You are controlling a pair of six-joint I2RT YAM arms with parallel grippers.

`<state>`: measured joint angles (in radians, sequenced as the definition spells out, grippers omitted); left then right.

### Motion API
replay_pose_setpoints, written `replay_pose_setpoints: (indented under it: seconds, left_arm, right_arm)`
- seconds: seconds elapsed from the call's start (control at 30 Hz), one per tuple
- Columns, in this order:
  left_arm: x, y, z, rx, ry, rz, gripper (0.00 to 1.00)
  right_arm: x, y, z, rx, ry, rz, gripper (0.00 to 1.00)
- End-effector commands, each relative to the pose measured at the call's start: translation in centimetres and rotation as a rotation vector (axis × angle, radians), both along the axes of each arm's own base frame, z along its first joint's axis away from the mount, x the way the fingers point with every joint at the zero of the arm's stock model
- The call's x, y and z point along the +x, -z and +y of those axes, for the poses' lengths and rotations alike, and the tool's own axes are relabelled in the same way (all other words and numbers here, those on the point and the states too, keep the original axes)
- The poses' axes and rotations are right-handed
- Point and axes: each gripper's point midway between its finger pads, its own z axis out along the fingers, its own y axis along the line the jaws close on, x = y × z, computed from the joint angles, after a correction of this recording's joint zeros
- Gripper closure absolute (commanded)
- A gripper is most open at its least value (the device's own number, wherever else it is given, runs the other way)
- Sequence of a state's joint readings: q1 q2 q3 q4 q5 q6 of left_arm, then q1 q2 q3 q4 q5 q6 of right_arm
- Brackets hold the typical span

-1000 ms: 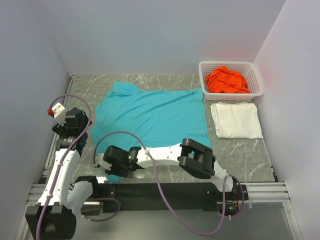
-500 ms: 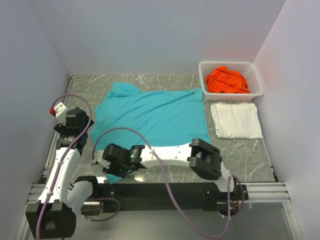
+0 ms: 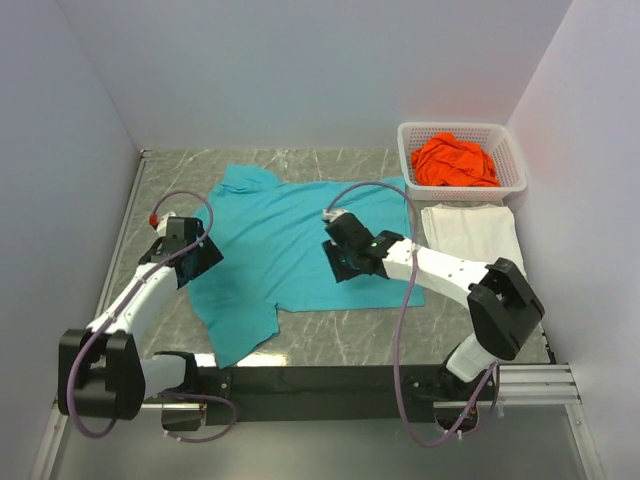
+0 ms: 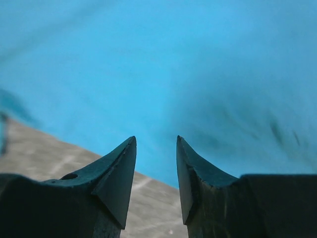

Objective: Fold and stack the t-shirts
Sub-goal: Flatten the tshirt out

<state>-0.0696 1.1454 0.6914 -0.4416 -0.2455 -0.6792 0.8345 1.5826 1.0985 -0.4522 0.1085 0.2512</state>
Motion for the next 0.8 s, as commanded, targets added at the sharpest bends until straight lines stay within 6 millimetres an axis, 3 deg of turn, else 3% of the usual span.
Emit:
replay_pose_setpoints:
  seconds: [0.0, 0.17, 0.43, 0.77]
  left_arm:
    - [0.7, 0.3, -1.4, -0.08, -0.017, 0.015, 0.16]
    - [0.4, 2.3, -0.9, -0.075, -0.071, 0.087, 0.19]
    - [-2.5, 6.3, 0.8, -0.065, -0.202, 0.234, 0.27]
    - [-7.3, 9.1, 1.9, -0.132, -0.317, 0.367, 0.36]
  right_arm:
    - [-0.2, 1.2, -3.8, -0.004, 0.182, 0.05, 0.54]
    - [0.6, 4.2, -8.6, -0.002, 0.364, 0.127, 0.54]
    - [-1.3, 7.6, -10.9, -0.051, 0.437, 0.265, 0.54]
    - [-5.1, 9.0, -12.9, -0.088, 0.492, 0.363, 0.54]
